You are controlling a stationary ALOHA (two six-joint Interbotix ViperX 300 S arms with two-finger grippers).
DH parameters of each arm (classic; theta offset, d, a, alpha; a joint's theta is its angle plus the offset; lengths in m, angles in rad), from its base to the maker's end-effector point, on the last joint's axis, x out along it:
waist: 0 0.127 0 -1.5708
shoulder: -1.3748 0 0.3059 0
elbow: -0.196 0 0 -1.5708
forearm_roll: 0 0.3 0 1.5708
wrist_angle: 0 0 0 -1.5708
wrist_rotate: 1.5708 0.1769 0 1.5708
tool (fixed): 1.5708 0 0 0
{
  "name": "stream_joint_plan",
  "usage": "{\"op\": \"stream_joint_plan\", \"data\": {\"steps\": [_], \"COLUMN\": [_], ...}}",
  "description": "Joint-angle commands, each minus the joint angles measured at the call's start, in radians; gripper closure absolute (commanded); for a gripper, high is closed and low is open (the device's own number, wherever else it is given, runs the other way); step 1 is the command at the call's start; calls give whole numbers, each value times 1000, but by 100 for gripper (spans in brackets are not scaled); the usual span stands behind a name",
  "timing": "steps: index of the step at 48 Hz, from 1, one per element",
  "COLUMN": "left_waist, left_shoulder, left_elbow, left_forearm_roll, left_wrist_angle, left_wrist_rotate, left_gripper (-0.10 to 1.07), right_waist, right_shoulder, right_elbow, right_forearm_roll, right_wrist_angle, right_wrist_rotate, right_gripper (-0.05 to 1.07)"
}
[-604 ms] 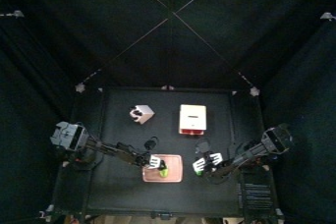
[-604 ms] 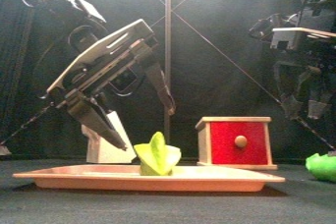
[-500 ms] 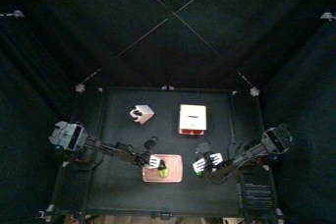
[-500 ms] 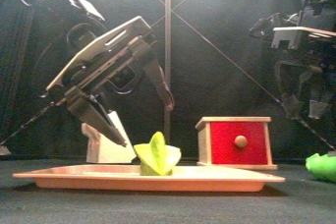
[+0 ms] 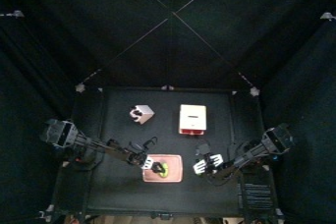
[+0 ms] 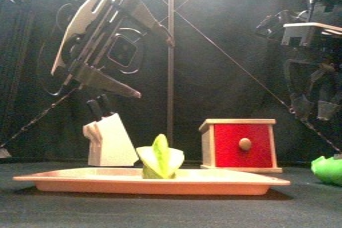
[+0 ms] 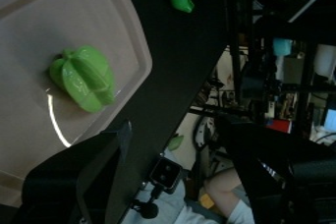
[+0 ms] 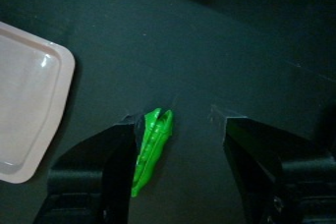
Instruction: Grab cleaver
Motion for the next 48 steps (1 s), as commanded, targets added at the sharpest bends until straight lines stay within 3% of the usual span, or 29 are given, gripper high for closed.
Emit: {"op": "stream_joint_plan", "data": {"steps": [1,14,34,48], "left_waist": [18,92,199,334], "left_shoulder": [-28,-61,-192,-331], "left_elbow": [-11,-17,6,81], "left_forearm_roll": [44,219,440,600], "left_wrist_angle": [-8,11,15,23], "left_wrist_rotate": [2,67,121,143], "left_gripper": [-2,-2,-2,-2], "right_waist": [2,-6,-61,-141], "right_shoulder": [-21,-29,-31,-20], "right_elbow": [-11,-2,-2,-8], "right_forearm_roll": [-8,-26,-67,-140], "right_wrist_angle": [3,11,9,-9], "right_wrist_rotate": [2,0,-8,-6], "right_gripper": [13,13,13,13]}}
